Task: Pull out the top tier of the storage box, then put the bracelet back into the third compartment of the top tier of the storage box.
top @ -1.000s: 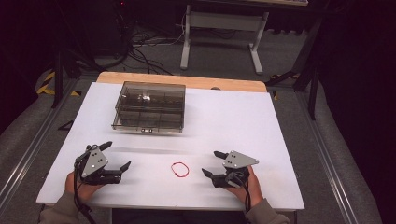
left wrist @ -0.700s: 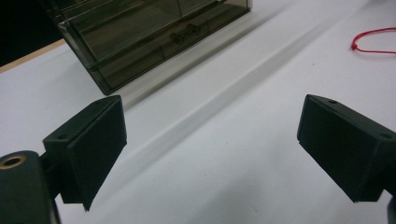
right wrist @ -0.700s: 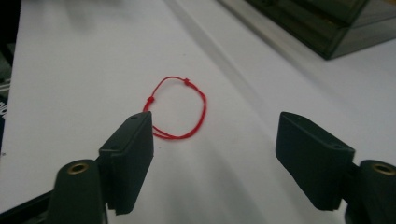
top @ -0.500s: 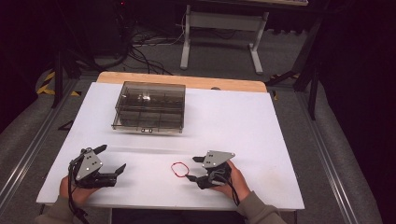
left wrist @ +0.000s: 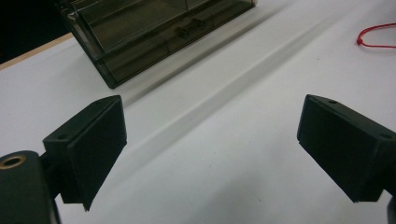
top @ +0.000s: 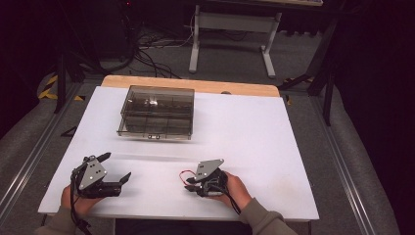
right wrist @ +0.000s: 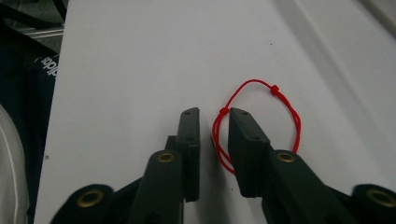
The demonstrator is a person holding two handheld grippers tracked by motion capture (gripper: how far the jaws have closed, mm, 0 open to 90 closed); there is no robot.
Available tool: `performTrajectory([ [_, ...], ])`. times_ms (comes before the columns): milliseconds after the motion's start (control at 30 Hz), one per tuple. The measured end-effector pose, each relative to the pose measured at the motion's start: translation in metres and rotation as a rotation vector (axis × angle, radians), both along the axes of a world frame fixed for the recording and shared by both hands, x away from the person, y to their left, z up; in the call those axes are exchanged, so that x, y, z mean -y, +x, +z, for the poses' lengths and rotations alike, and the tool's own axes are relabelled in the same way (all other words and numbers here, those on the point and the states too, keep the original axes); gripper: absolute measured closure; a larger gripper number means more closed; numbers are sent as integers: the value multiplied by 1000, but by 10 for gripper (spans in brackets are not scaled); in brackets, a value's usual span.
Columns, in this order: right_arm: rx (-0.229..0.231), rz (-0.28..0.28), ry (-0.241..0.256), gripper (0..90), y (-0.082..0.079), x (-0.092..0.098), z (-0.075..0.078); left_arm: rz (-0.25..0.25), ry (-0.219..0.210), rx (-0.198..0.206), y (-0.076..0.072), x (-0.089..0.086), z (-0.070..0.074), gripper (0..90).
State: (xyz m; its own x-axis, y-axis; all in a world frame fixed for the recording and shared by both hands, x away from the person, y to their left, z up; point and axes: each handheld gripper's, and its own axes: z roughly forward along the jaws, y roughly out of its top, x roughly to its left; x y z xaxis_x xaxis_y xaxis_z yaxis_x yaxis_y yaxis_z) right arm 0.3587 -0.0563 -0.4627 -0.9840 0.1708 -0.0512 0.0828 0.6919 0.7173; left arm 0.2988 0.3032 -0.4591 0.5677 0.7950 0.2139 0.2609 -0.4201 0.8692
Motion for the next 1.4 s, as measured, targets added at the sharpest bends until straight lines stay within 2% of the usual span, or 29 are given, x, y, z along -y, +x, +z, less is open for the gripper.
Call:
performTrajectory([
  [100, -8, -11, 3, 900, 1, 1, 0, -5, 2, 1, 0, 1, 0, 92],
  [333, 10, -6, 2, 900, -1, 2, 0, -6, 2, -4, 1, 0, -1, 92],
  [367, 12, -6, 3, 900, -2, 3, 1, -6, -11, -11, 1, 1, -1, 92],
  [467, 25, -12, 43, 900, -5, 8, 4, -5, -13, -13, 1, 2, -1, 92],
  [533, 43, -12, 63, 900, -7, 11, 6, -13, 14, -2, 2, 2, 0, 92],
  [700, 80, -25, 112, 900, -11, 20, 14, -14, 9, -3, 0, 4, 0, 92],
  [867, 113, -27, 145, 900, -14, 26, 21, -19, 16, 1, 0, 4, 1, 92],
  [1000, 124, -34, 165, 900, -14, 31, 26, -19, -3, -7, 0, 4, 0, 92],
  [1100, 133, -39, 187, 900, -14, 34, 28, -19, 14, 0, 1, 4, 1, 92],
  [1400, 167, -49, 222, 900, -12, 42, 36, -21, 16, -6, 1, 4, 0, 93],
])
